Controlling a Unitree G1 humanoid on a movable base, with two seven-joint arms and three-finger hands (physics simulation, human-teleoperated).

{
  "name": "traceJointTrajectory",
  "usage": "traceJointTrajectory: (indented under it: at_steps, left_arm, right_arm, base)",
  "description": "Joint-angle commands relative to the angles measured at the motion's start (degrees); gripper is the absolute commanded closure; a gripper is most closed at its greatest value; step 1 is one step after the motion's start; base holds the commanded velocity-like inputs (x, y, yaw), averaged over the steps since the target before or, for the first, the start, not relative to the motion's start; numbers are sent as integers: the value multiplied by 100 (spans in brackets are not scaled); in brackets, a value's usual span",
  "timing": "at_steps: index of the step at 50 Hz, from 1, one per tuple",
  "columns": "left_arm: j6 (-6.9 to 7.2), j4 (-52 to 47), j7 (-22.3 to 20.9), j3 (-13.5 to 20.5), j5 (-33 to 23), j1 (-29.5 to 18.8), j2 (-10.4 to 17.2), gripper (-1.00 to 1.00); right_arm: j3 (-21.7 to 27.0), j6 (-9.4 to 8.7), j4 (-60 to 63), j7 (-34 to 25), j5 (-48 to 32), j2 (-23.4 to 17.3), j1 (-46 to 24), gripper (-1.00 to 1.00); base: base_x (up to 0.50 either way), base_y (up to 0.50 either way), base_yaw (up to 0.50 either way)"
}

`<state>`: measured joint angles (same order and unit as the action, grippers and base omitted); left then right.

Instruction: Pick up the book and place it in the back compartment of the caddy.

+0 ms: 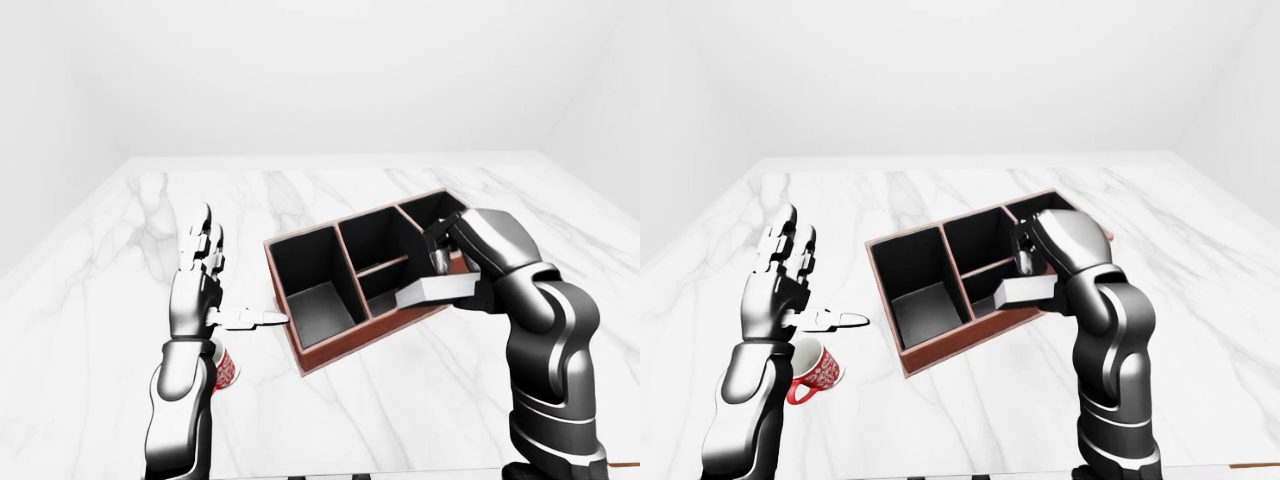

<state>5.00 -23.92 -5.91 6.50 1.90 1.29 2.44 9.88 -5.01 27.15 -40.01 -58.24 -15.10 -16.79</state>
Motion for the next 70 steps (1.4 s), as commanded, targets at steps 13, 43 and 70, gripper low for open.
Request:
traceJointTrajectory:
  at_steps: [13, 43, 70]
  left_arm:
    - [0, -33, 10, 10, 17, -22, 3, -100]
    - [0, -13, 36, 25, 25, -40, 8, -100]
    - [0, -21, 53, 37, 36, -62, 15, -100]
  right_arm:
    - [-316, 1, -404, 1, -188, 118, -655, 100]
    - [-520, 1, -1135, 1, -177, 243, -911, 100]
    - [-614, 1, -1592, 50, -186, 246, -1180, 100]
  base:
    - [0, 0, 0]
    - [0, 0, 0]
    - [0, 0, 0]
